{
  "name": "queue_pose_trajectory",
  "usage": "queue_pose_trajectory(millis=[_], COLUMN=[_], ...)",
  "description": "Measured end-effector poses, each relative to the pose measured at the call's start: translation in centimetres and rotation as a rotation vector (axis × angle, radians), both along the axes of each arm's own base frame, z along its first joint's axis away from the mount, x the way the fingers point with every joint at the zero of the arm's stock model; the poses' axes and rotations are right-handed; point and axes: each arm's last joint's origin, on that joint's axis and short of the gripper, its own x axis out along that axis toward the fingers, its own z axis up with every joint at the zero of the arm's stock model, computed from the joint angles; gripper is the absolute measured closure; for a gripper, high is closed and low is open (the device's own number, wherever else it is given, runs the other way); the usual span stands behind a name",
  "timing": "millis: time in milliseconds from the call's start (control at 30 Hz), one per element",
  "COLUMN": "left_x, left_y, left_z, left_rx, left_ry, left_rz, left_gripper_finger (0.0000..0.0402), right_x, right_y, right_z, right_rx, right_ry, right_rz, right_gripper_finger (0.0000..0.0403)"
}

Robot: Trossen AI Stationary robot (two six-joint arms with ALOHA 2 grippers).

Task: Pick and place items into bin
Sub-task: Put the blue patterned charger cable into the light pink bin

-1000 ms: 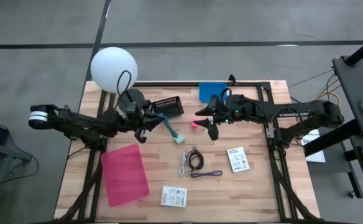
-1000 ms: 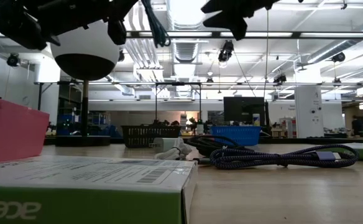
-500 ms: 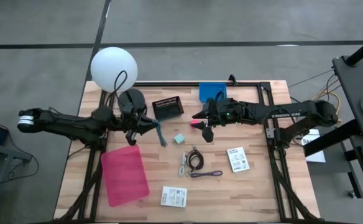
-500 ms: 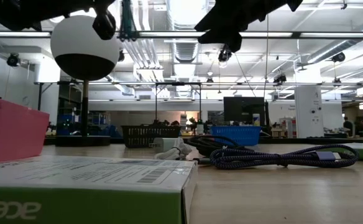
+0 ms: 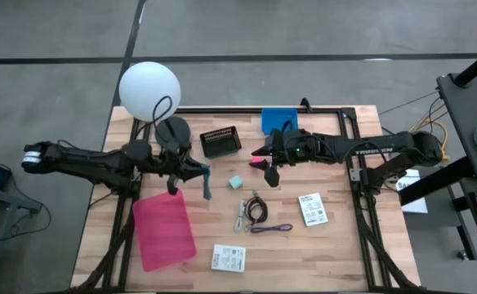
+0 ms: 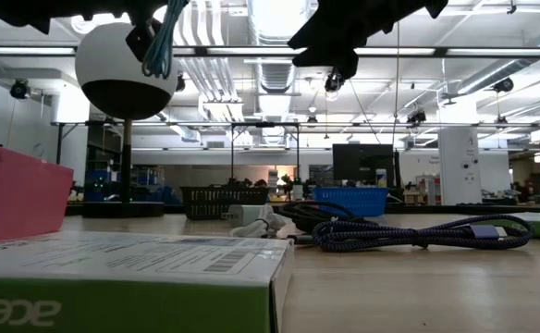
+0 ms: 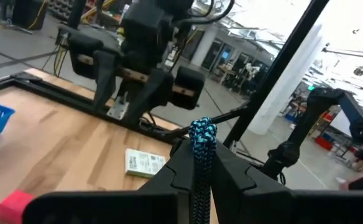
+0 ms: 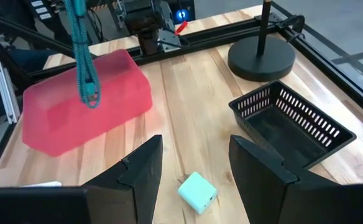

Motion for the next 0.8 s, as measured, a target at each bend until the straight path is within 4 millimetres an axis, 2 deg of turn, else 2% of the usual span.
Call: queue_pose_trajectory(millis=[167,433,600,800], left_x=[0.0,0.1,0.0,0.1], left_y=[-0.1,-0.1,0.0,-0.1], left_z=[0.0,-0.8,-1.8,-2.2], left_rx=[-0.006,-0.182,-0.253,-0.259], left_ry=[0.010,0.112,0.227,0.262], left_rz=[-0.005,-0.009,0.023,0.027], left_gripper_finger=[0.0390,0.0390,0.0390,0.0390], right_x=[0.0,0.0,0.0,0.0], right_y=[-0.1,-0.1,-0.1,-0.1], right_z=[0.0,0.0,-0.1,-0.2], right_rx=[-0.020,-0.096,-0.046,0.001], right_ry=[0.003,0.009,0.006,0.010], right_rz=[0.007,0.043,0.019,-0.004], right_gripper_finger=[0.0229,0.0229,0.0229,0.0229])
